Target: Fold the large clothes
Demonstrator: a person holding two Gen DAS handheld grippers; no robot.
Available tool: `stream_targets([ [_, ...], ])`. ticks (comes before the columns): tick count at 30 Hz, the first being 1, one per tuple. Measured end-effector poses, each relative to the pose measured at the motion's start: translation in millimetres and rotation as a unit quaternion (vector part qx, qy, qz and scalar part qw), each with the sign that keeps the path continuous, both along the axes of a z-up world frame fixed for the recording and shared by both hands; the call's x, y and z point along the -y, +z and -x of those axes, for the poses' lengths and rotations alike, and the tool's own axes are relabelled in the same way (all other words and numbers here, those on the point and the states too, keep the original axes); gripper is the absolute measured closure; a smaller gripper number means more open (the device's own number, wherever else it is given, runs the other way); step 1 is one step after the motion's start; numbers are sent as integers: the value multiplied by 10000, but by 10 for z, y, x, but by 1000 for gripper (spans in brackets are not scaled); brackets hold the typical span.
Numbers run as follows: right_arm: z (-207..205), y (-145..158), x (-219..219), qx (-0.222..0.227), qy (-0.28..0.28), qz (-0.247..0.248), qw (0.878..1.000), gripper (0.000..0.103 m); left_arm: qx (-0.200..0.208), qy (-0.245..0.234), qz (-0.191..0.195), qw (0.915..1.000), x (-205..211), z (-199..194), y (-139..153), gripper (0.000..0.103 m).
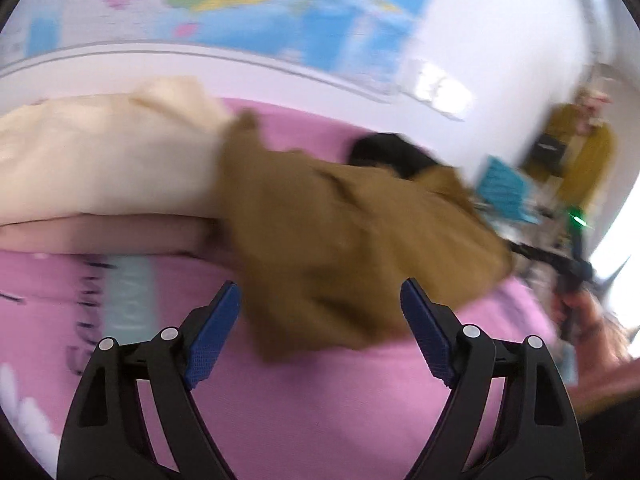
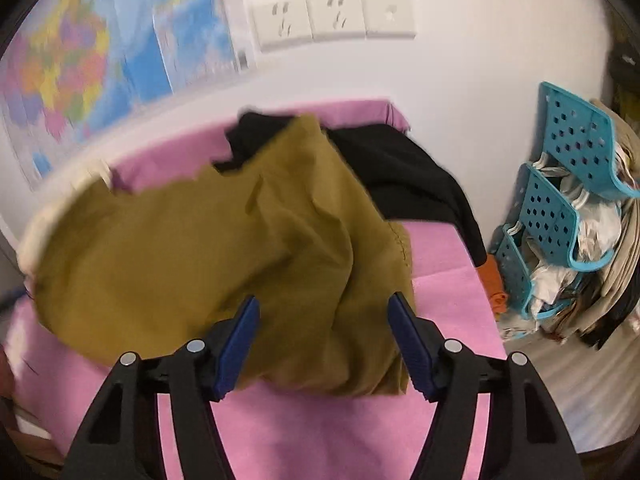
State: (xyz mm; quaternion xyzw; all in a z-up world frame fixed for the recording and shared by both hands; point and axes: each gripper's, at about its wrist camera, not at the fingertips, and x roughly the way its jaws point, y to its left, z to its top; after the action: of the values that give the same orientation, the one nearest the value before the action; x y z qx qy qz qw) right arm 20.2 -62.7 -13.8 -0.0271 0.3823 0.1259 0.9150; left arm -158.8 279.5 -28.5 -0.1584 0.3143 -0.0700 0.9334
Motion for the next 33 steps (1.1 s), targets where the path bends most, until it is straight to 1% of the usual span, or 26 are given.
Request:
stream_targets([
  [1, -38, -70, -24, -13, 4, 73, 10000, 39, -155, 283, -81, 9994, -55, -88, -49, 22],
  [3, -71, -140, -24, -21, -29, 68, 10000, 65, -350, 427, -78, 9984, -77, -234, -124, 23],
  [4, -70, -142, -1, -30, -44, 69, 10000, 70, -386, 413, -84, 9984, -98, -254, -141, 27],
  [5, -52, -127, 29, -19, -1, 0, 10000, 80, -441, 387, -144, 9982, -61, -311, -175, 35],
  [6, -9, -71, 44, 33, 62, -72, 9999, 84, -489, 359, -196, 9980, -39, -356, -199, 37],
  [7, 41, -6, 43, 106, 54, -3, 9999, 89, -516, 296, -230, 9980, -19, -378, -218, 49],
  [8, 74, 38, 37, 169, 19, 24, 9999, 98, -519, 200, -275, 9981, 8, -383, -225, 62],
  [10, 82, 95, 100, 255, -192, -72, 9995, 99, -515, 127, -262, 9982, 31, -390, -226, 70],
  [12, -24, -40, 189, 46, -358, -411, 9985, 99, -596, 133, -221, 9979, 21, -429, -242, 71],
  [13, -61, -117, 185, -49, -376, -468, 9982, 97, -655, 137, -150, 9976, 1, -430, -256, 71],
  [14, -76, -151, 154, -123, -334, -343, 9988, 95, -747, 145, -123, 9970, -14, -431, -267, 71],
  [15, -44, -94, 143, -63, -404, -289, 9987, 89, -775, 163, -171, 9967, -11, -415, -256, 70],
  [16, -6, -24, 159, 14, -429, -359, 9984, 74, -736, 219, -342, 9965, 15, -369, -217, 66],
  [17, 48, 52, 172, 136, -395, -472, 9980, 67, -653, 321, -570, 9957, 52, -315, -159, 59],
  [18, 128, 174, 175, 390, -305, -613, 9969, 66, -519, 404, -729, 9952, 79, -268, -106, 53],
  [19, 175, 268, 129, 526, -142, -622, 9966, 64, -316, 436, -865, 9948, 101, -208, -28, 41],
  [20, 180, 314, 70, 528, 12, -582, 9969, 63, -68, 405, -955, 9946, 130, -152, 73, 34],
  [22, 117, 317, -119, 409, 426, -555, 9967, 62, 177, 247, -1005, 9945, 185, -143, 202, 31],
  [25, -150, 120, -358, 57, 613, -287, 9977, 64, 222, 36, -1255, 9918, 311, -315, 283, 31],
  [27, -347, -30, -473, -230, 738, -409, 9962, 74, 121, -80, -1478, 9889, 381, -528, 260, 33],
  [28, -421, -81, -527, -296, 742, -428, 9959, 78, 63, -110, -1484, 9888, 381, -592, 242, 40],
  [29, -477, -110, -588, -308, 729, -371, 9962, 86, -55, -124, -1497, 9886, 380, -715, 212, 53],
  [30, -526, -137, -675, -339, 882, -357, 9949, 91, -190, -166, -1515, 9881, 371, -820, 174, 60],
  [31, -568, -158, -765, -370, 976, -207, 9943, 91, -328, -125, -1531, 9876, 348, -926, 136, 71],
  [32, -583, -176, -784, -362, 994, -75, 9944, 91, -537, -29, -1510, 9871, 299, -1055, 68, 77],
  [33, -594, -148, -800, -340, 965, 3, 9948, 91, -722, 33, -1421, 9872, 238, -1166, 2, 78],
])
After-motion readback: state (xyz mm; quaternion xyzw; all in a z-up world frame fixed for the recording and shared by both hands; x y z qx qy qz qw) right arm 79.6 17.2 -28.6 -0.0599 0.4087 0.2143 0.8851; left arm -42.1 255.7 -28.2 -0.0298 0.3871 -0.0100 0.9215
